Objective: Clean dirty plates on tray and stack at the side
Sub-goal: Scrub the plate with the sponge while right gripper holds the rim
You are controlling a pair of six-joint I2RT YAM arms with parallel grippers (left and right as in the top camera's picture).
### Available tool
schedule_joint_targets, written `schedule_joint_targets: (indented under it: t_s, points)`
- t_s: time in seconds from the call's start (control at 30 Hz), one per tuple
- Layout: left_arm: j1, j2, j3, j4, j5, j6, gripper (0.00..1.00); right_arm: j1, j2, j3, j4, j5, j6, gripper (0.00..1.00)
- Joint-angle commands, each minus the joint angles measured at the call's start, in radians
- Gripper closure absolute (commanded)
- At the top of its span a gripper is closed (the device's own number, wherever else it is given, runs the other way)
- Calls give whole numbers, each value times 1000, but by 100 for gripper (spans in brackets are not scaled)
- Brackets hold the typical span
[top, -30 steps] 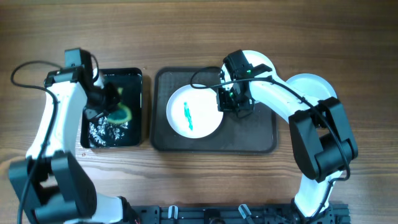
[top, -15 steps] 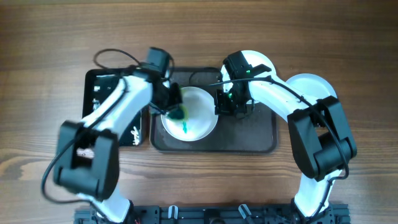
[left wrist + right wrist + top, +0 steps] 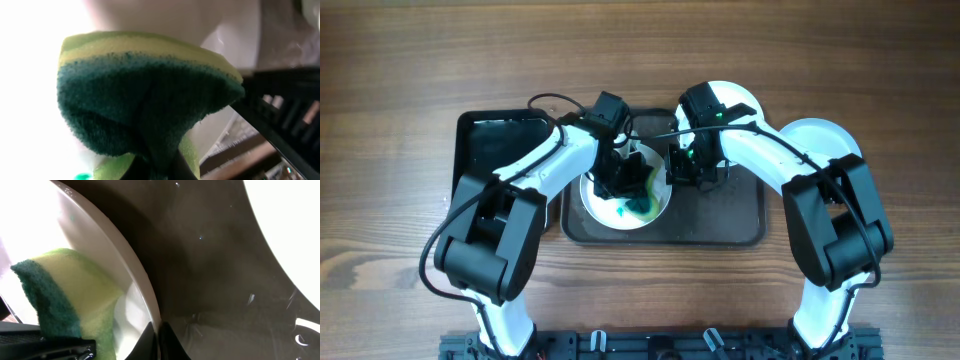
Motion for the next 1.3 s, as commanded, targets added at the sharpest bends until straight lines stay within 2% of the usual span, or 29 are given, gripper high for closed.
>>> schedule_joint_targets:
  t_s: [0.0, 0.1, 0.17, 0.23, 0.43, 0.53, 0.57, 0.6, 0.67, 0.73, 0.83, 0.93, 1.13, 1.27]
  points:
    - [-1, 11, -9, 2, -132, -78, 96, 4, 15, 14, 5, -27, 11, 96]
    - [5, 11, -8, -24, -395, -207, 96, 4, 15, 14, 5, -17, 11, 96]
    - [6, 11, 2, -112, -597, -328, 96, 4, 15, 14, 5, -15, 11, 96]
    - [6, 11, 12, -193, -707, -386, 96, 4, 15, 14, 5, -15, 11, 96]
    - [6, 11, 15, -210, -714, -383, 96, 4, 15, 13, 8, -15, 14, 96]
    - [6, 11, 24, -75, -551, -232, 96, 4, 15, 12, 5, -11, 13, 96]
    - [6, 11, 24, -15, -441, -150, 96, 4, 15, 11, 5, -9, 13, 96]
    - [6, 11, 24, 67, -246, -27, 96, 4, 15, 8, 5, -6, 13, 96]
    - [6, 11, 24, 150, -8, 82, 96, 4, 15, 8, 1, 3, 12, 96]
    - [5, 11, 24, 182, 99, 126, 96, 4, 15, 8, -2, 3, 11, 96]
    - [5, 11, 24, 182, 93, 143, 96, 4, 15, 8, -7, 3, 10, 96]
    - [6, 11, 24, 164, -50, 101, 96, 4, 15, 8, -9, 3, 6, 96]
    - [6, 11, 24, 5, -594, -135, 96, 4, 15, 8, -16, 8, -8, 96]
    - [6, 9, 34, -84, -804, -216, 96, 4, 15, 8, -19, 19, -8, 96]
